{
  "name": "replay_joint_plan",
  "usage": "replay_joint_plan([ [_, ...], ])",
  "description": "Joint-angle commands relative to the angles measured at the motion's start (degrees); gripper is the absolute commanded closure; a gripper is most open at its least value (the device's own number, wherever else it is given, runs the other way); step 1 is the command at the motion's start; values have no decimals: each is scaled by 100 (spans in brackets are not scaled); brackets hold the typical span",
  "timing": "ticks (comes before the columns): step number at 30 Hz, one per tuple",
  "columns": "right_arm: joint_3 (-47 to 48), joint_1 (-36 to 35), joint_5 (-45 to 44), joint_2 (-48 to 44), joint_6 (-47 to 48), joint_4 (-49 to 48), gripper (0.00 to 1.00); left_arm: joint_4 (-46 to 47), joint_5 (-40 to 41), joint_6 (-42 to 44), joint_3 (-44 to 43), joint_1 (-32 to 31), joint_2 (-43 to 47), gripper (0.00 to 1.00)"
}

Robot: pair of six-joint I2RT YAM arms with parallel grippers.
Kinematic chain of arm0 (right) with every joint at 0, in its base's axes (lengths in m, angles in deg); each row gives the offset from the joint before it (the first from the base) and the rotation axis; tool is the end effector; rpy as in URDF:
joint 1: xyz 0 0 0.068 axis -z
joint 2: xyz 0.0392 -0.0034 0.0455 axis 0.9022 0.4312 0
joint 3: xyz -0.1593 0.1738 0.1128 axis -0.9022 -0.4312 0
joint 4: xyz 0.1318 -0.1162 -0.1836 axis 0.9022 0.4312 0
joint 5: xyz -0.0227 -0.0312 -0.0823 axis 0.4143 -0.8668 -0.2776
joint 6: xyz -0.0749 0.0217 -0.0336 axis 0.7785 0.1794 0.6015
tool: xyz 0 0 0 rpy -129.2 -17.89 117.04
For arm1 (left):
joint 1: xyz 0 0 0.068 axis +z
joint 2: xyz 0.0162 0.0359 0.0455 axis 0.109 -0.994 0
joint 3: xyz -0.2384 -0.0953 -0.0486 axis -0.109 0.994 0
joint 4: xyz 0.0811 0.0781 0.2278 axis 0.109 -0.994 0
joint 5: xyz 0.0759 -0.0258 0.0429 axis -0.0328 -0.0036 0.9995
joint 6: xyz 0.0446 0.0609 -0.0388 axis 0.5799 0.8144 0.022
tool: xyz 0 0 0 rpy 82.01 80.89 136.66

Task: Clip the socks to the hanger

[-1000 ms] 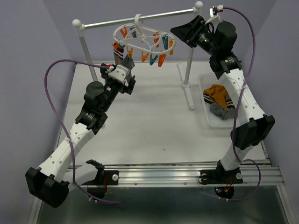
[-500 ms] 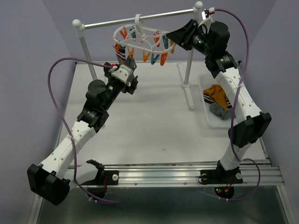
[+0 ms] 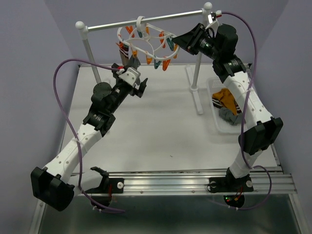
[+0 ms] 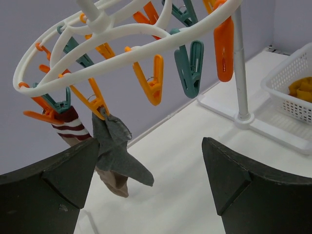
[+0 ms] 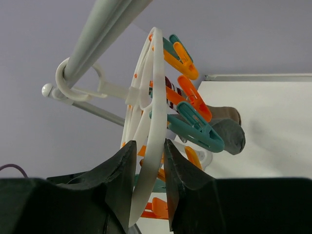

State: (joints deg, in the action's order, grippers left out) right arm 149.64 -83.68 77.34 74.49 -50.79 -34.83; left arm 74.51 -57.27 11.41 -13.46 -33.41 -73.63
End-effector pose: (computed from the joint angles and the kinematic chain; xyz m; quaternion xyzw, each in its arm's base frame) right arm 0.3933 0.1719 0.4797 0.0085 0.6854 0.5246 0.5049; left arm 0.2504 -0.1415 0.4144 0.3052 0.5185 -0.0839 0.7944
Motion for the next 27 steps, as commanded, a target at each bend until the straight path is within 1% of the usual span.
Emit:
replay_joint_plan([
  [1, -123, -73, 447, -332, -342, -539, 66, 520, -199, -84, -148, 9, -58, 1],
  [3, -193, -73, 448, -367, -396, -645, 66, 538, -304, -189, -156, 0, -85, 1],
  [6, -404, -125, 386, -481, -510, -776, 66, 547, -506, -698, -157, -9, -32, 1],
  [7, -587, -126, 369, -516, -641, -803, 66, 547, -603, -1004, -113, -26, -6, 1],
  [10, -835, -178, 264, -674, -817, -1207, 66, 625, -735, -1323, 45, -184, 196, 1],
  [11, -914, -230, 211, -710, -905, -1260, 67, 634, -692, -1384, 124, -263, 240, 1],
  [12, -1071, -301, 63, -823, -1019, -1356, 67, 635, -509, -1420, 186, -481, 301, 1],
  [16, -1625, -432, -228, -1140, -1336, -1918, 68, 652, 62, -1104, 353, -939, 460, 1],
  [18, -1792, -503, -342, -1254, -1398, -2007, 67, 652, 309, -1103, 371, -1002, 478, 1],
  [22, -2109, -635, -501, -1518, -1433, -2209, 64, 652, 442, -1147, 389, -1063, 504, 1],
  [27, -2163, -819, -344, -1519, -1407, -2271, 68, 661, 828, -1121, 283, -1169, 408, 1],
])
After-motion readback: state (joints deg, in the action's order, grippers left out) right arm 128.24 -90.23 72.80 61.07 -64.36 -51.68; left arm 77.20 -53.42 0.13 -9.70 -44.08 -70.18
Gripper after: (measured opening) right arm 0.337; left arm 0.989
